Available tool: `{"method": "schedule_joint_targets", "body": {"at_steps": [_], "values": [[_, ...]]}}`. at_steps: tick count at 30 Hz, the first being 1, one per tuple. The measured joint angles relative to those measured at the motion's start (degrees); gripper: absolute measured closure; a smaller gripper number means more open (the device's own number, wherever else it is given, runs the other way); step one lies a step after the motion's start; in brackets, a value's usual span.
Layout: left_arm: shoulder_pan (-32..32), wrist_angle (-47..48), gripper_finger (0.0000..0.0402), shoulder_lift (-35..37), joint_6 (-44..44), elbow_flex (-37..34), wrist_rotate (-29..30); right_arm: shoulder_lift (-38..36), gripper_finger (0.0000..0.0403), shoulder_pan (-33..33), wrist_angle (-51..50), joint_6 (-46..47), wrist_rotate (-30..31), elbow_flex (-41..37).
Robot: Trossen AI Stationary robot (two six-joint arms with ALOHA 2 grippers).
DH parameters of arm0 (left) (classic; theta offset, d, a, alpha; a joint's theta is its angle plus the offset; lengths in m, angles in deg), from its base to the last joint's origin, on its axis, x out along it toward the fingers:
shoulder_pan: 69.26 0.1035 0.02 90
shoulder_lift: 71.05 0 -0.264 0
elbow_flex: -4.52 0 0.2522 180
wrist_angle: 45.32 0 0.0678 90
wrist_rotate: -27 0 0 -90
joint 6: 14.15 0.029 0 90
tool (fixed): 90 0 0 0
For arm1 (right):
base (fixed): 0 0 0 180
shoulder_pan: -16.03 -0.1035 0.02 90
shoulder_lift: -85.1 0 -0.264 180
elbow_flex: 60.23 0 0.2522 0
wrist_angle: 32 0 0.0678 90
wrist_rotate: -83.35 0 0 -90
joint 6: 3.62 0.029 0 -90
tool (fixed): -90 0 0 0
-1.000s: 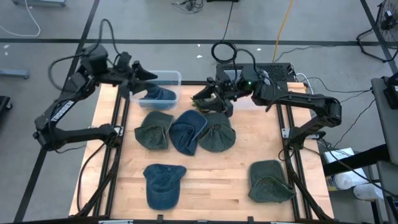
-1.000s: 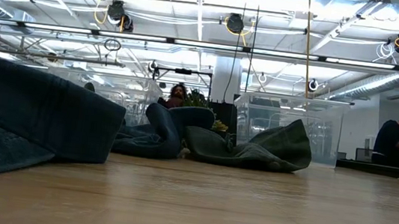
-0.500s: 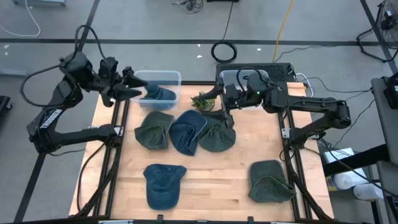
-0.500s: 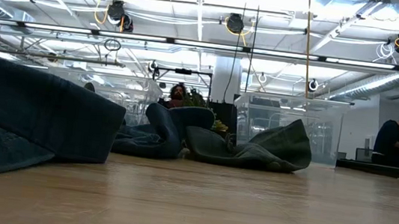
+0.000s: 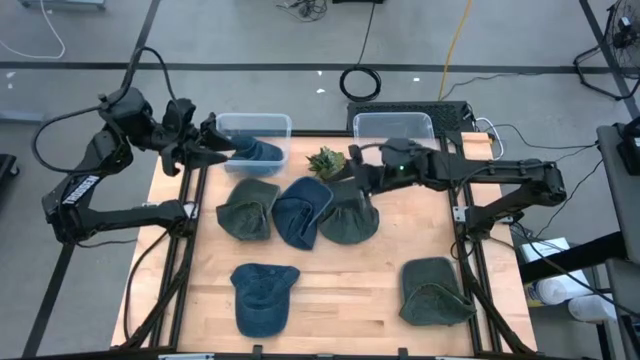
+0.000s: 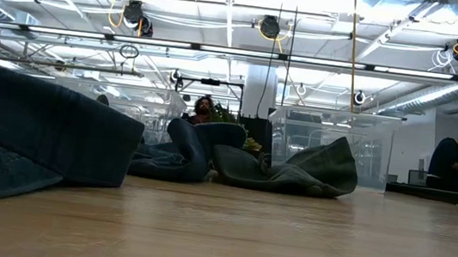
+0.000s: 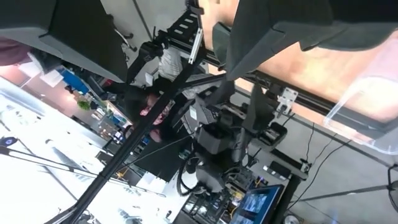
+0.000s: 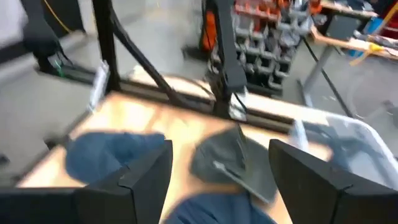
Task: Pick & Place hat
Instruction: Put the top blue cap into the left transparent bin
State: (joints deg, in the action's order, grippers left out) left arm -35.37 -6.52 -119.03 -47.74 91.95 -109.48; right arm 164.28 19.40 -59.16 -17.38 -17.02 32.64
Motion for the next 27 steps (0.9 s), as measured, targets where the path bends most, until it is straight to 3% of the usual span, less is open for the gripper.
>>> {"method": "schedule_joint_targets", "body": {"at_steps": [8, 27], "values": [[0.0, 0.8, 0.0117, 0.0, -0.1, 0.0, 0.0, 2.1, 0.0151, -2.2, -2.0, -10.5, 6.2, 0.0], [0.0, 2.5, 0.0117, -1.2, 1.7, -0.1, 0.0, 8.9, 0.0151, -3.5, -2.1, -15.3, 6.3, -0.1]]}}
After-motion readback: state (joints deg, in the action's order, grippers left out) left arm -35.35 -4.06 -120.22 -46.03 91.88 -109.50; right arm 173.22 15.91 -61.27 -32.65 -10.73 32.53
